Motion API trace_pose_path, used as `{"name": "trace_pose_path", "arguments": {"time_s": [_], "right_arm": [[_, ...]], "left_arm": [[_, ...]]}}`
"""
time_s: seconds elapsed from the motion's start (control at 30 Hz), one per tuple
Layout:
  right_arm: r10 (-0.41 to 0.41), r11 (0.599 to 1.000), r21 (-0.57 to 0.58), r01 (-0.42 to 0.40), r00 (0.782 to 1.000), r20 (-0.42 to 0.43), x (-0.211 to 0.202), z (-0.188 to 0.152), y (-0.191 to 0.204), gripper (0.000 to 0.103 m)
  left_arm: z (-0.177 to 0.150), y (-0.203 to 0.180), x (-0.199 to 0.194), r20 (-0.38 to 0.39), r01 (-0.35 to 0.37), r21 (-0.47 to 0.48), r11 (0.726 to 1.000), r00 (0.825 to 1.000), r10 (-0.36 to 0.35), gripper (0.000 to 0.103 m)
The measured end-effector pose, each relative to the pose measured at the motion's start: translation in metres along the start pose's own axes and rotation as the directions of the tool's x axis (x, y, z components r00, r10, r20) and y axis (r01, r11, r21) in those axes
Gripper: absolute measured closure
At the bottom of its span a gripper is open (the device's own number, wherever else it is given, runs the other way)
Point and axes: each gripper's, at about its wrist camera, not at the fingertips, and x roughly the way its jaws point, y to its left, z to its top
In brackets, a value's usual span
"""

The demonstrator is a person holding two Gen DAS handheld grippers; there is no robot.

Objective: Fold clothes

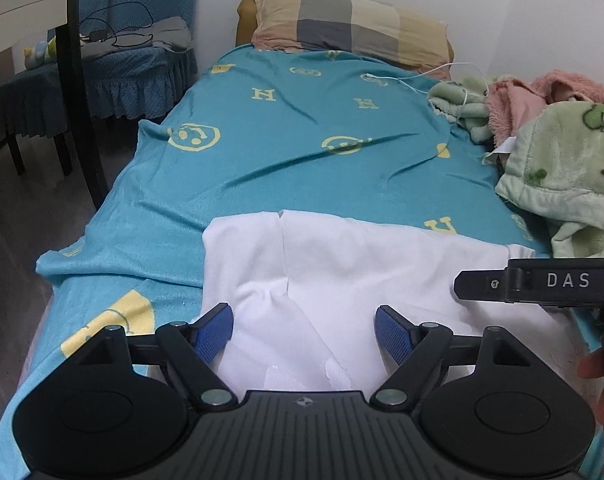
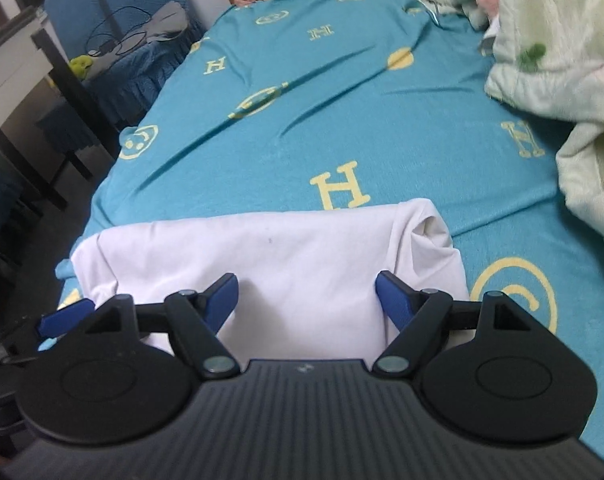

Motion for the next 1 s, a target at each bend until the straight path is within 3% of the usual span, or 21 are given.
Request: {"name": "trace_pose_path", "arguments": {"time_s": [0.13, 0.27, 0.4, 0.63, 0.73, 0.83, 1.0], "right_arm": [[0.062, 0.998, -0.025, -0.061, 0.996, 0.066, -0.041, -0.014, 0.009, 0.026], [0.072, 0.997, -0.049, -0.066, 0.989, 0.132, -0.082, -0.031, 0.013, 0.026], [0.064, 0.997, -0.043, -0.058, 0.987, 0.145, -0.102, -0.05, 0.011, 0.026], [0.02, 0.998, -0.06, -0.014, 0.995, 0.1, -0.087, -0.059, 0.014, 0.026], [-0.028, 0.998, -0.051, 0.03, 0.999, 0.039, -0.068, -0.065, 0.009, 0.026], [-0.032, 0.999, -0.024, 0.031, 0.999, -0.009, -0.054, -0.069, 0.004, 0.026], [-0.055, 0.997, -0.049, 0.054, 0.998, -0.009, -0.052, -0.073, 0.01, 0.026]], "left_arm": [[-0.006, -0.009, -0.033, 0.043, 0.014, -0.001, 1.0, 0.999, -0.014, 0.023], [-0.014, -0.021, -0.069, 0.089, 0.008, 0.017, 1.0, 0.996, -0.009, 0.023], [-0.026, -0.026, -0.09, 0.101, 0.0, 0.027, 1.0, 0.995, -0.003, 0.023], [-0.042, -0.02, -0.075, 0.007, -0.043, 0.016, 0.999, 0.999, 0.043, 0.023], [-0.048, -0.019, -0.057, -0.083, -0.068, 0.012, 0.998, 0.994, 0.068, 0.023], [-0.051, -0.021, -0.056, -0.096, -0.074, 0.024, 0.997, 0.992, 0.076, 0.023], [-0.048, -0.015, -0.069, -0.126, -0.029, -0.055, 0.998, 0.992, 0.021, 0.022]]}}
